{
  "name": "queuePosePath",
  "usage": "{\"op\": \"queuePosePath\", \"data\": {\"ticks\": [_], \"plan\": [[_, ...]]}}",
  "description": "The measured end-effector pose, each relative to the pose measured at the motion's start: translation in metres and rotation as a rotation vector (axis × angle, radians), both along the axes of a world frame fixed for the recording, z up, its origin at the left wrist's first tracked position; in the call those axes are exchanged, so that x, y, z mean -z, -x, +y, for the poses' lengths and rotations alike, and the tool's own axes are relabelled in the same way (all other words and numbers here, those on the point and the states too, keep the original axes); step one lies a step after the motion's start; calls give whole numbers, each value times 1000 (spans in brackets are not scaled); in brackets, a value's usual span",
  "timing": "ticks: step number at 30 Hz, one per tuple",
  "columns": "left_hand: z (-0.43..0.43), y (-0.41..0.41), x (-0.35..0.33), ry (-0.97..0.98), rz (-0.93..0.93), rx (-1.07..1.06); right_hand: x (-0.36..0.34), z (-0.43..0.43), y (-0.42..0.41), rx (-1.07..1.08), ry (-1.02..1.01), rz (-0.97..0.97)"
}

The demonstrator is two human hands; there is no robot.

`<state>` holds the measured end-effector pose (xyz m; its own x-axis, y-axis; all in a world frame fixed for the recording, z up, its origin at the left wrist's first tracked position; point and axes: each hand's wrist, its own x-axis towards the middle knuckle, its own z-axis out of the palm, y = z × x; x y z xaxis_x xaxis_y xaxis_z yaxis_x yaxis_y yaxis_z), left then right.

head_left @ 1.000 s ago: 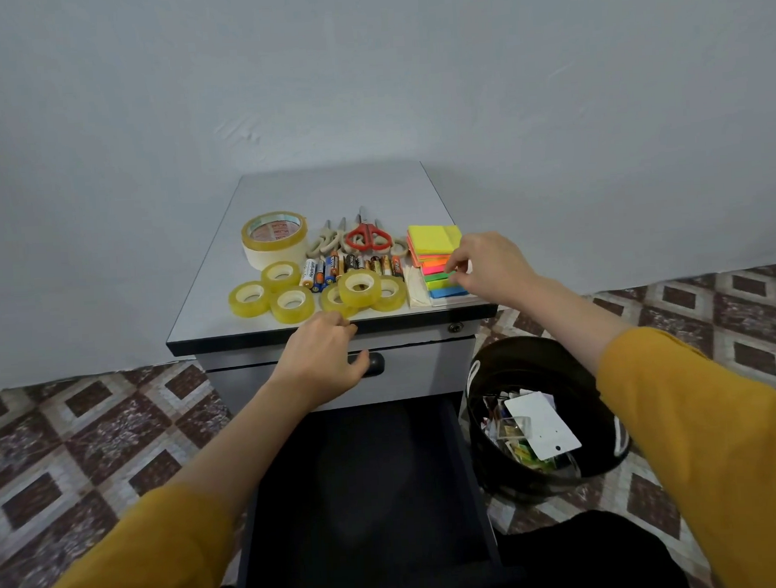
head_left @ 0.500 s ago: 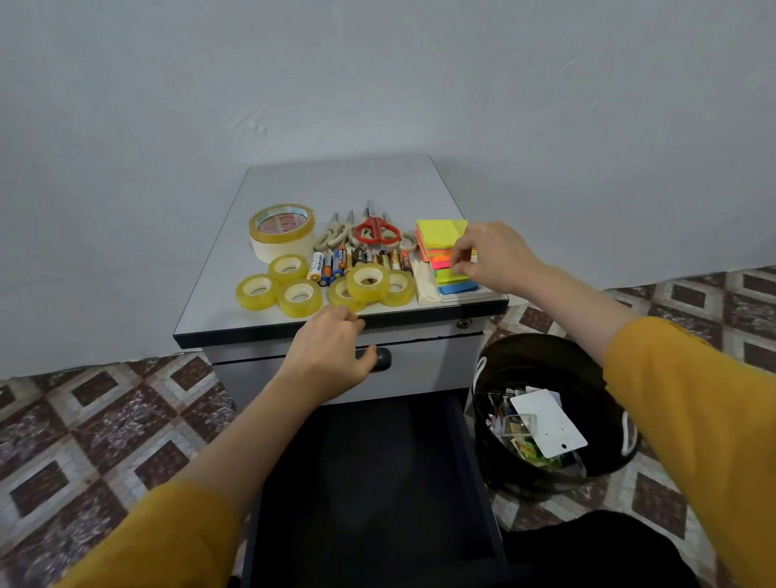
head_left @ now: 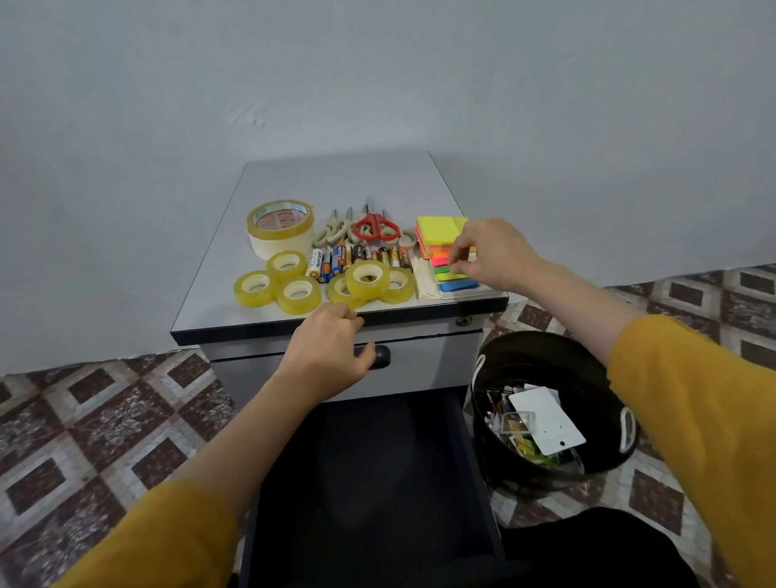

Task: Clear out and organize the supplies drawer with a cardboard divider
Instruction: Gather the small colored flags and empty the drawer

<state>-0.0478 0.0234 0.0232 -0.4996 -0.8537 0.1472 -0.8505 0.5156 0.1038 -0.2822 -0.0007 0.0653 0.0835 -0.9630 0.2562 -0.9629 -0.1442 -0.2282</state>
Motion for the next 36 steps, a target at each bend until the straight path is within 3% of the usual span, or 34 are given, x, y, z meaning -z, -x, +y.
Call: {"op": "queuePosePath", "data": {"ticks": [11,36], "plan": [[1,1,0,3,-4,-3,2,16,0,-48,-35,156],[0,0,3,16,6,10,16,17,-1,-44,32,94]]}}
